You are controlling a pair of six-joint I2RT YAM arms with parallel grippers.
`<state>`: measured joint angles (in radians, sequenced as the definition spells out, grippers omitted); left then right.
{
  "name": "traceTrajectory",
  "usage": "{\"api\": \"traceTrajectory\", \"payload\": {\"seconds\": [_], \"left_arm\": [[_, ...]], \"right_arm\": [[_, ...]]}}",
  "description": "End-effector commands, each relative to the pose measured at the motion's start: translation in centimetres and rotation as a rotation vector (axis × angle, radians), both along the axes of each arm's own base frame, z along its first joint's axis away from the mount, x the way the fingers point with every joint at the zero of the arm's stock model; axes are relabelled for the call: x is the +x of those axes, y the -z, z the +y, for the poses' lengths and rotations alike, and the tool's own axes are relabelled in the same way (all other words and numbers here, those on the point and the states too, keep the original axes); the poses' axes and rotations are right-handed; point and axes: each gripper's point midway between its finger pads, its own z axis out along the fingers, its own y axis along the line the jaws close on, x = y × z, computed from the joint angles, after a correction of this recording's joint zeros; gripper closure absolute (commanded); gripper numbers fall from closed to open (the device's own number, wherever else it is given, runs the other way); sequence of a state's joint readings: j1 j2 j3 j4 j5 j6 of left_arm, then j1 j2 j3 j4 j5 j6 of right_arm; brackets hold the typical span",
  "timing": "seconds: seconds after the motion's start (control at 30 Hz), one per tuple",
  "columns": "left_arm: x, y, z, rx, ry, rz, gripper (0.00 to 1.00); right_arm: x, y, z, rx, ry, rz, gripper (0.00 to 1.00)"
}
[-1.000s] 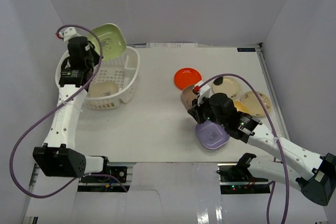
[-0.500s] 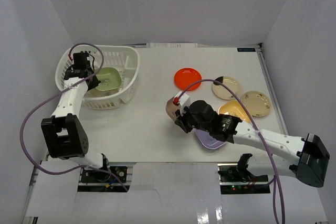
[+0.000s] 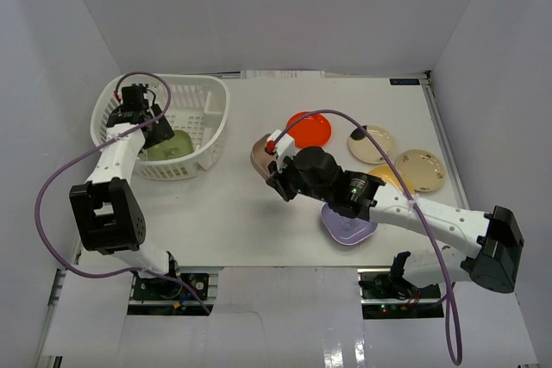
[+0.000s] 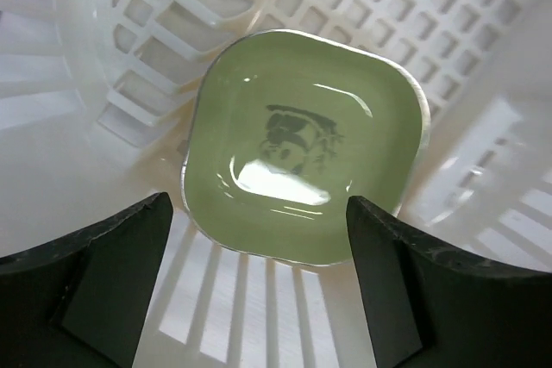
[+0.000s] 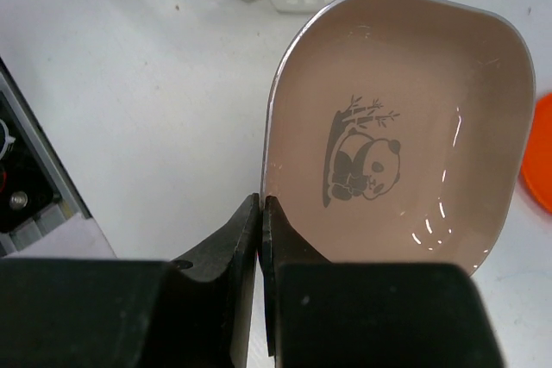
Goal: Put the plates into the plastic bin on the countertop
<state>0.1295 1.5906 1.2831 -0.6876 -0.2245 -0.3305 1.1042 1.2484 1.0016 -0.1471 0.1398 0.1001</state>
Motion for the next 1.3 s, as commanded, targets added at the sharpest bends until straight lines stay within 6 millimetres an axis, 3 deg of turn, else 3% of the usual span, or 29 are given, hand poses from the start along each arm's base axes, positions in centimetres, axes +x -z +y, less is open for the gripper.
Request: {"api": "traceTrajectory", "payload": {"seconds": [0.0,0.07,0.17,0.2,0.27,0.3,0.33,0.37,0.4,0.43,0.47,0.5,0.53,0.6,0.63,0.8,0.9,0.93,0.97,1.07,1.1,1.13,1.17,1.2,1.23,1.27], "left_arm": [[0.6,-5.8,-1.8,-0.078,0.027,-0.206,0.06],[0.7,-7.7,-2.9,-0.127,0.053,-0.270,0.06],[-0.1,-12.1,-5.5,-0.238,0.119,-0.407,0.06],[-0.9,-14.9,-6.3,-0.258,0.150,-0.496,0.06],[-2.3,-17.7,-8.2,-0.333,0.207,-0.580,0.06],[-3.0,-19.2,-8.7,-0.346,0.225,-0.623,0.06],[-4.8,-22.0,-9.2,-0.353,0.242,-0.709,0.06],[-5.7,-23.2,-9.4,-0.353,0.247,-0.761,0.06],[-6.6,-24.4,-9.6,-0.354,0.249,-0.811,0.05],[-8.9,-26.8,-9.9,-0.349,0.262,-0.903,0.02],[-9.7,-28.3,-10.3,-0.371,0.271,-0.970,0.02],[-10.4,-28.1,-10.6,-0.390,0.271,-0.987,0.02],[-12.0,-29.4,-11.0,-0.396,0.291,-1.048,0.02],[-13.2,-30.5,-11.7,-0.408,0.326,-1.090,0.02],[-13.7,-30.9,-11.8,-0.405,0.330,-1.094,0.02],[-15.1,-33.2,-12.8,-0.364,0.397,-1.118,0.02],[-15.3,-34.7,-12.2,-0.295,0.387,-1.129,0.02],[-15.4,-35.1,-12.2,-0.287,0.391,-1.137,0.02],[-15.4,-35.2,-12.4,-0.288,0.400,-1.137,0.02],[-14.9,-34.2,-12.6,-0.286,0.418,-1.110,0.02],[-15.0,-33.9,-12.5,-0.283,0.415,-1.109,0.02],[-14.8,-33.2,-12.5,-0.284,0.412,-1.096,0.02],[-14.6,-32.8,-12.5,-0.286,0.410,-1.087,0.02],[-14.8,-32.6,-12.5,-0.287,0.411,-1.085,0.02],[-14.6,-32.2,-12.5,-0.285,0.411,-1.079,0.02],[-14.4,-31.6,-12.5,-0.282,0.408,-1.066,0.02]], "right_arm": [[1.7,-5.1,2.3,0.081,-0.002,-0.123,0.92],[2.2,-6.7,3.7,0.092,-0.026,-0.151,0.92],[2.9,-9.1,5.9,0.106,-0.082,-0.225,0.92],[3.2,-10.0,6.5,0.112,-0.100,-0.261,0.92],[3.7,-10.3,8.1,0.110,-0.137,-0.296,0.92],[4.0,-12.4,8.9,0.141,-0.150,-0.336,0.92],[4.2,-12.9,9.7,0.130,-0.182,-0.375,0.92],[4.6,-12.0,10.9,0.109,-0.203,-0.383,0.92],[4.9,-14.0,11.8,0.134,-0.215,-0.425,0.92],[5.2,-14.2,12.6,0.125,-0.242,-0.465,0.92],[5.9,-12.9,14.0,0.104,-0.256,-0.471,0.92],[6.3,-15.0,14.9,0.146,-0.253,-0.521,0.92],[7.2,-13.3,16.3,0.111,-0.265,-0.535,0.92],[8.2,-14.2,17.7,0.127,-0.256,-0.582,0.92],[9.3,-13.0,19.0,0.111,-0.246,-0.612,0.92],[11.1,-11.8,23.4,0.150,-0.262,-0.659,0.92],[11.5,-9.6,26.5,0.164,-0.315,-0.648,0.92],[12.1,-7.0,27.5,0.134,-0.322,-0.627,0.92],[12.3,-7.5,27.9,0.138,-0.320,-0.636,0.92],[13.3,-4.7,27.4,0.077,-0.309,-0.611,0.92],[13.9,-5.4,26.3,0.074,-0.284,-0.619,0.92],[14.3,-4.8,25.5,0.059,-0.274,-0.611,0.92],[14.5,-2.3,24.5,0.021,-0.266,-0.584,0.92],[15.5,-4.2,22.5,0.031,-0.206,-0.595,0.92],[15.7,-4.0,21.5,0.027,-0.190,-0.589,0.92],[15.9,-1.5,19.8,-0.009,-0.167,-0.567,0.92]]}}
